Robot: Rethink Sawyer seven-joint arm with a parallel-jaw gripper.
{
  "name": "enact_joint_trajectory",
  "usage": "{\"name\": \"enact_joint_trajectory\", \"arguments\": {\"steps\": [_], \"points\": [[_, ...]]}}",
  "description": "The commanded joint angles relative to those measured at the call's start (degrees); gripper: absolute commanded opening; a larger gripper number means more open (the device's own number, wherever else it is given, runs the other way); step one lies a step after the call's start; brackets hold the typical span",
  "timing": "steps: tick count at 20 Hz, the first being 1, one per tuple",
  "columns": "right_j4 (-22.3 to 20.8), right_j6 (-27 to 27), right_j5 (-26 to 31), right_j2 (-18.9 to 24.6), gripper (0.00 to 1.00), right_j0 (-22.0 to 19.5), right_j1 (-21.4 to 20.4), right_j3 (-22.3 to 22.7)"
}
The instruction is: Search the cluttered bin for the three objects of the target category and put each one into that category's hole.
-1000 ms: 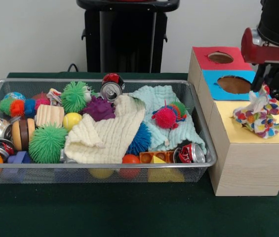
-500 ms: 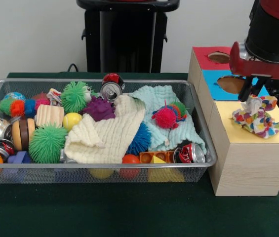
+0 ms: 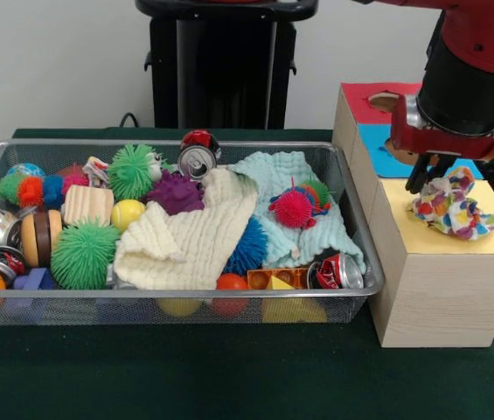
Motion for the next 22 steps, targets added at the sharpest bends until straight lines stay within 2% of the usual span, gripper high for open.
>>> {"name": "enact_joint_trajectory", "arguments": {"steps": [1,5,11,16,22], "points": [[2.28,16.36,-4.07,1.26,0.0,-0.42,2.22,1.13],[4.06,16.77,-6.83,2.32,0.0,0.75,0.76,0.05],[6.49,18.55,-7.4,2.05,0.0,2.68,-0.31,-2.68],[7.7,18.31,-8.47,1.33,0.0,3.15,-0.47,-2.06],[7.67,16.23,-12.0,0.77,0.0,2.6,1.45,0.03]]}}
